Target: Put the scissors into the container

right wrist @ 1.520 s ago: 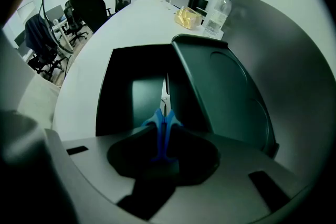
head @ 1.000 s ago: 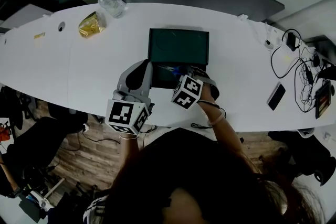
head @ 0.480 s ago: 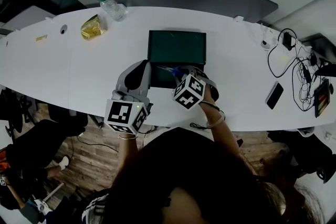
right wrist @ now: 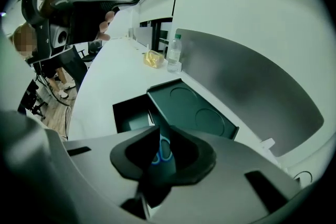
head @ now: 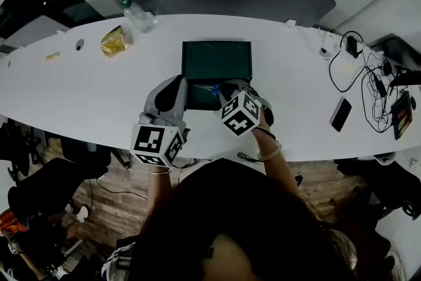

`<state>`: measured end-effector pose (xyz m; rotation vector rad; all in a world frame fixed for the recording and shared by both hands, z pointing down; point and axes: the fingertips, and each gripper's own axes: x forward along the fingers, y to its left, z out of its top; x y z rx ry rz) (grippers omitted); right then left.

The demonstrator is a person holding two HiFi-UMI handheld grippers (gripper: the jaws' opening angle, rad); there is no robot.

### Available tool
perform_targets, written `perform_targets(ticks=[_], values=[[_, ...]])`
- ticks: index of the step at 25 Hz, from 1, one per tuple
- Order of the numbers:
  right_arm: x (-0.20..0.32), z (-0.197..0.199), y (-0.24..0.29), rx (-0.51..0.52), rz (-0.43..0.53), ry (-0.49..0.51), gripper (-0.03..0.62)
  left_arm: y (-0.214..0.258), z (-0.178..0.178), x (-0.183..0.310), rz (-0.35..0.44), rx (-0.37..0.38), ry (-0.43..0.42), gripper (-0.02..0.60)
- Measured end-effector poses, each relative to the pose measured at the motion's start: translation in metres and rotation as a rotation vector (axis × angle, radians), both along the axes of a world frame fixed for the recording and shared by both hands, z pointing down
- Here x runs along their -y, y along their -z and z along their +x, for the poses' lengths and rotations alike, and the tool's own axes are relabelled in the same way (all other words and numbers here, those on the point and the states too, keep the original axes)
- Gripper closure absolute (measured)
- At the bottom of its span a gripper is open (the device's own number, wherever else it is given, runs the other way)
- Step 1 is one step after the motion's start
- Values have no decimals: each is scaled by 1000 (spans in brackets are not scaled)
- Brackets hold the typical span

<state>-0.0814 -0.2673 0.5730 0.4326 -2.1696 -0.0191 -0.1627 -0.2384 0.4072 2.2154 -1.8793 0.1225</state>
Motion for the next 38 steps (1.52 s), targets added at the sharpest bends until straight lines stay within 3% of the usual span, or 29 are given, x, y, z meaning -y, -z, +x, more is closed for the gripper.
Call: perform_targets(ticks=[22,38], values=[[-22,11,107,316,152,-119,580,30,10,-50,59,53,-26,568],[-73,30,177,505,265,-192,585,45,22,-98,96,58,-69,568]])
